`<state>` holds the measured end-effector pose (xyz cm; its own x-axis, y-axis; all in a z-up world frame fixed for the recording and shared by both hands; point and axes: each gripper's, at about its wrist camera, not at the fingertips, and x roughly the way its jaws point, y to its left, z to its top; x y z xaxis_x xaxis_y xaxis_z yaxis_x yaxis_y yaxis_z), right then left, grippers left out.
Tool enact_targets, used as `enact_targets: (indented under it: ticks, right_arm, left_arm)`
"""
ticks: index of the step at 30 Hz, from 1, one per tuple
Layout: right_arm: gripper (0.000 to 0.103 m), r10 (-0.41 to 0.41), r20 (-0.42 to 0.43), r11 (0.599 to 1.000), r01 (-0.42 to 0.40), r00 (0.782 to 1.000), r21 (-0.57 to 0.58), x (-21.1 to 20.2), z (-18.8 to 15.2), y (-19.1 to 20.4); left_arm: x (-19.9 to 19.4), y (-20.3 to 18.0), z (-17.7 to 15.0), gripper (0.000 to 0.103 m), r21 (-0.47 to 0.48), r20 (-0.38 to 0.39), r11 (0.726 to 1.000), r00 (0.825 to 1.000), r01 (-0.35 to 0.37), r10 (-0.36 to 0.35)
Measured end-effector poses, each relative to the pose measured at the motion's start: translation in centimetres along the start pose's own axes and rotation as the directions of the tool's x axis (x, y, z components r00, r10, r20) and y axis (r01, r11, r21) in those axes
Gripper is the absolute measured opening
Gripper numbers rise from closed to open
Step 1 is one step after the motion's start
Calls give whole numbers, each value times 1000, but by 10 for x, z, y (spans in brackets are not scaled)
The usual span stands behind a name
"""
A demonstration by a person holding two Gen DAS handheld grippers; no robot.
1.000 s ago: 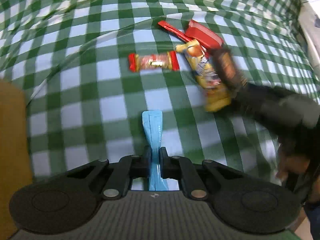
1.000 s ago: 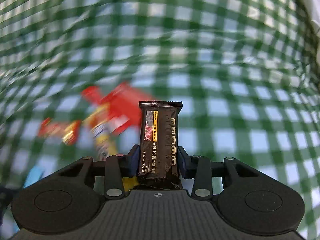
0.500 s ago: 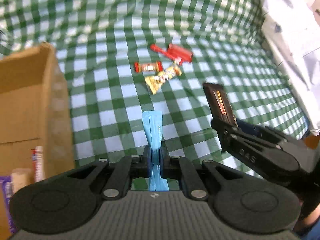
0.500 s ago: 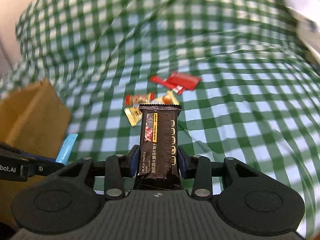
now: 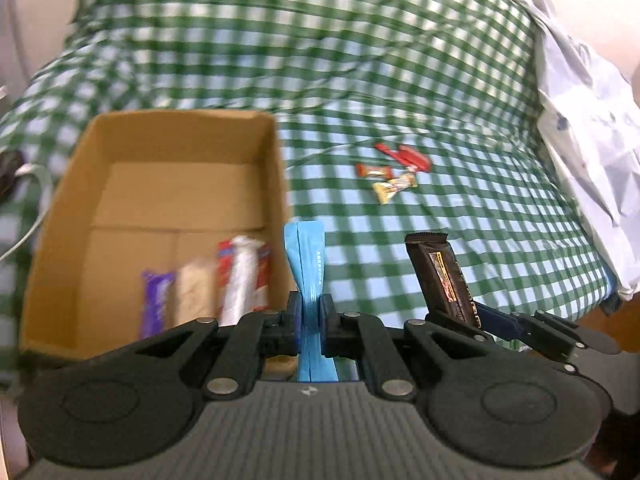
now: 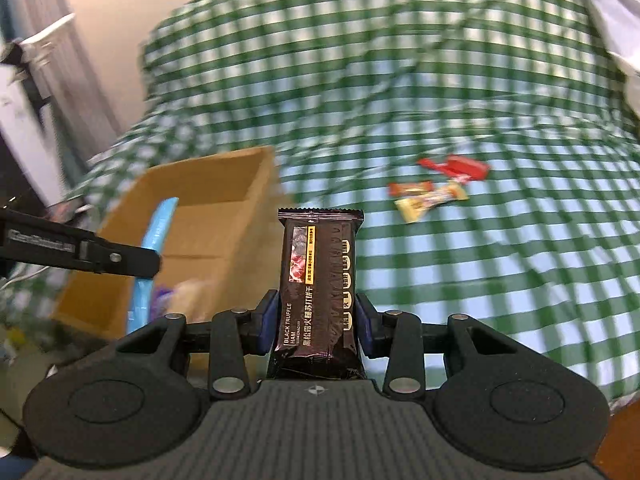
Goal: Organize snacks
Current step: 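Carry the blue stick and dark chocolate bar over the box and lower them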
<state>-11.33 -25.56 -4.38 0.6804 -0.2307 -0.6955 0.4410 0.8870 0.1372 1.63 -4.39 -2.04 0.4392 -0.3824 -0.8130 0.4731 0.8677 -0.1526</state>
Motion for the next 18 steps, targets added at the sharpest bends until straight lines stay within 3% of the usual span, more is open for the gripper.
enact_targets:
  ticks: [9,18]
  right_arm:
    - [41,97,-54,985,-103,994,-139,-25,-25,102]
    - [41,86,-58,970,-97,995,-222,-42,-38,146]
  left_arm:
    - [-59,68,-46,8,-77,78,997,996,-32,38]
    - [-83,101,-74,8,-121,118,992,992,-21,36]
